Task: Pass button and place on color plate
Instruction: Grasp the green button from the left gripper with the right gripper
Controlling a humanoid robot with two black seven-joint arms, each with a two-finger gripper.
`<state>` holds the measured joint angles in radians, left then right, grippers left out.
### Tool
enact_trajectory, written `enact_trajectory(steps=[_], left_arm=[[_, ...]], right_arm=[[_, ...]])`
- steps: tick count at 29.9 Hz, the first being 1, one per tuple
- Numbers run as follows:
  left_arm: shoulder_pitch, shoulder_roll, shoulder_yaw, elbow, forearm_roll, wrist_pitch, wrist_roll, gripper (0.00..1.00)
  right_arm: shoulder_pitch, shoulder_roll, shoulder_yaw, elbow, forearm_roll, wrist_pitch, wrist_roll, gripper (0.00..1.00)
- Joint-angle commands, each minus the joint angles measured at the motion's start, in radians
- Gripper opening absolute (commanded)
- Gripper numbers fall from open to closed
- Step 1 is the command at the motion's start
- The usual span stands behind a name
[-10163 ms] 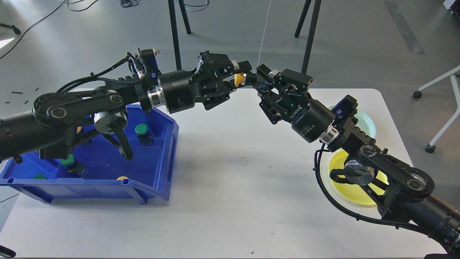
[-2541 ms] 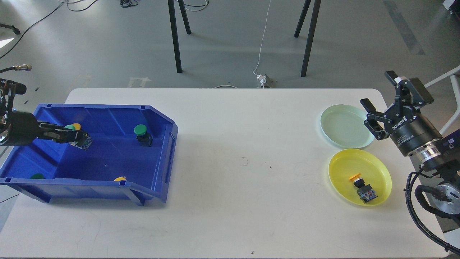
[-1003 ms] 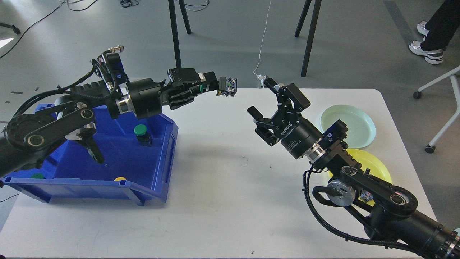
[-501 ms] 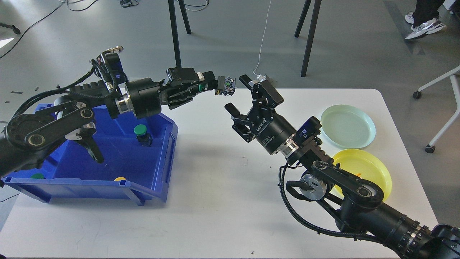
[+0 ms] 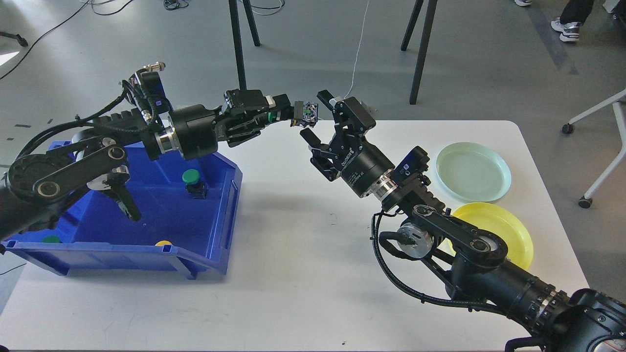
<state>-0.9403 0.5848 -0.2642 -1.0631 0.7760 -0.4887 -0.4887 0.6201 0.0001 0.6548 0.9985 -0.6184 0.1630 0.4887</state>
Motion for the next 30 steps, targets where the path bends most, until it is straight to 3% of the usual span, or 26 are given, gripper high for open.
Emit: enact_trajectory(steps=[1, 30], left_arm=[[0.000, -0.002, 0.000, 0.011, -0.001, 0.000, 0.000, 0.12], [-0.002, -0.002, 0.000, 0.018, 0.000, 0.000, 0.000, 0.12]], right_arm=[[-0.011, 0.000, -0.001, 0.009, -0.001, 0.000, 0.000, 0.91], [0.059, 0.000, -0.084, -0.018, -0.003, 0.007, 0.000, 0.80]])
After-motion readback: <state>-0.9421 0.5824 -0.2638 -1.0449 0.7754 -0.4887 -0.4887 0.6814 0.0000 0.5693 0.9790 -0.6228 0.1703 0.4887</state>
